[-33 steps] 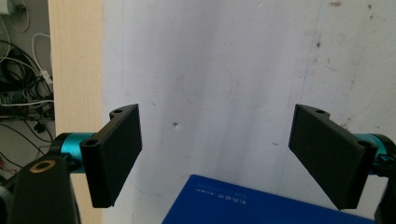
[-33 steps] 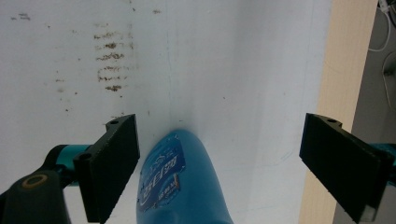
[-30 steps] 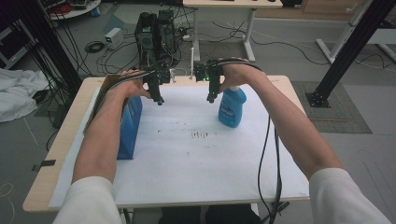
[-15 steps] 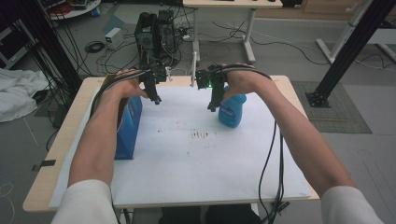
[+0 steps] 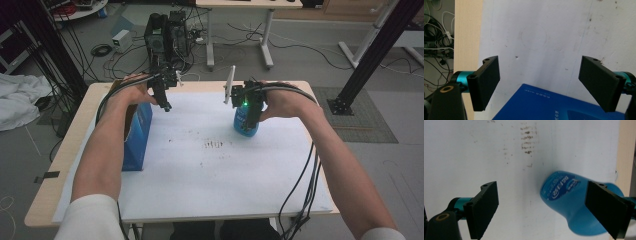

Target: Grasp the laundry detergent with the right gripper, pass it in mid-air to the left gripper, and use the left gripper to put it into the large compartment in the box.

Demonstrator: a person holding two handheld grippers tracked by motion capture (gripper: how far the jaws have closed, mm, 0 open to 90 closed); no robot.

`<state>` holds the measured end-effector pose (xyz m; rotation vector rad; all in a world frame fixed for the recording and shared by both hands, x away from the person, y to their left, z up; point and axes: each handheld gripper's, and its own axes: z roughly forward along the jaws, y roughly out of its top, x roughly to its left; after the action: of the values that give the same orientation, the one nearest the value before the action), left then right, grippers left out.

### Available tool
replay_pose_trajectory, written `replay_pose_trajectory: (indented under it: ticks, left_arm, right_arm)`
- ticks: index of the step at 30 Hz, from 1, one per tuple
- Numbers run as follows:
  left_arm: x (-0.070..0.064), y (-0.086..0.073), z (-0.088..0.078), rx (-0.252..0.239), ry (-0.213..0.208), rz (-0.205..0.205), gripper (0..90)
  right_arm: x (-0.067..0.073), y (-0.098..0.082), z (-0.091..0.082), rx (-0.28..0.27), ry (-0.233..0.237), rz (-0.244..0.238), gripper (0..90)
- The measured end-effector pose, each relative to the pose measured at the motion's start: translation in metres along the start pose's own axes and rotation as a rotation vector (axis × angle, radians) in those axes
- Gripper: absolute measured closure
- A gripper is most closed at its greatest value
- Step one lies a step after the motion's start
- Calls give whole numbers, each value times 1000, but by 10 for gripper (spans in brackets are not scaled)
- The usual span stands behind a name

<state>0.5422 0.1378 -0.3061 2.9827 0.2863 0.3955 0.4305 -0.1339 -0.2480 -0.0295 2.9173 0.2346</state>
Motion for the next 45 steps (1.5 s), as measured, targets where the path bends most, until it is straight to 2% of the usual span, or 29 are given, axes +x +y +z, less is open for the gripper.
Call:
replay_pose_trajectory:
  ticks: [1,4,5,7,8,12,16,17,18,19,20,22,26,30,31,32,34,37,38,39,41,43,45]
  left_arm:
    - [0,0,0,0,-1,-1,173]
    - [-1,1,0,-2,-2,2,173]
    - [-1,2,1,-1,-11,-1,173]
    - [1,3,0,7,-10,21,173]
    - [1,3,0,3,-11,20,173]
    - [1,4,1,5,-13,20,173]
    - [0,5,2,-11,-19,0,173]
    - [0,5,2,-11,-19,0,173]
    - [1,5,1,5,-21,24,173]
    - [1,5,1,5,-21,24,173]
    - [3,6,0,21,-18,45,173]
    - [2,6,0,15,-18,44,173]
    - [2,6,0,17,-18,46,173]
    - [3,5,0,7,-13,39,173]
    - [3,5,0,7,-13,39,173]
    - [3,5,1,3,-18,43,173]
    - [3,5,2,-12,-16,30,173]
    - [1,5,3,-30,-17,4,173]
    - [1,5,3,-29,-17,8,173]
    - [1,5,3,-28,-19,9,173]
    - [1,5,3,-26,-16,9,173]
    - [1,4,4,-26,-18,0,173]
    - [1,3,4,-26,-21,2,173]
  right_arm:
    - [2,-4,-1,-1,-4,29,112]
    - [3,-10,-4,-1,-9,32,112]
    - [3,-19,-6,-10,-2,49,112]
    - [4,-26,-8,-6,-2,78,111]
    - [5,-31,-7,-14,-4,127,111]
    - [0,-47,-7,-14,-25,202,111]
    - [-6,-63,-1,10,-53,269,111]
    - [-6,-63,-1,10,-53,269,111]
    - [-7,-67,2,13,-56,292,111]
    - [-7,-67,2,13,-56,292,111]
    - [-13,-76,9,3,-60,346,111]
    - [-18,-82,16,-11,-50,393,111]
    - [-24,-91,29,-68,-30,467,111]
    - [-27,-96,38,-147,-55,530,111]
    - [-27,-96,38,-147,-55,530,111]
    - [-29,-98,40,-183,-73,554,111]
    - [-30,-99,42,-219,-78,561,111]
    - [-31,-98,44,-236,-82,585,111]
    - [-31,-98,46,-239,-71,623,111]
    - [-32,-99,48,-251,-77,613,111]
    - [-31,-98,51,-237,-69,648,112]
    - [-33,-98,56,-247,-64,635,111]
    - [-33,-97,59,-230,-50,656,111]
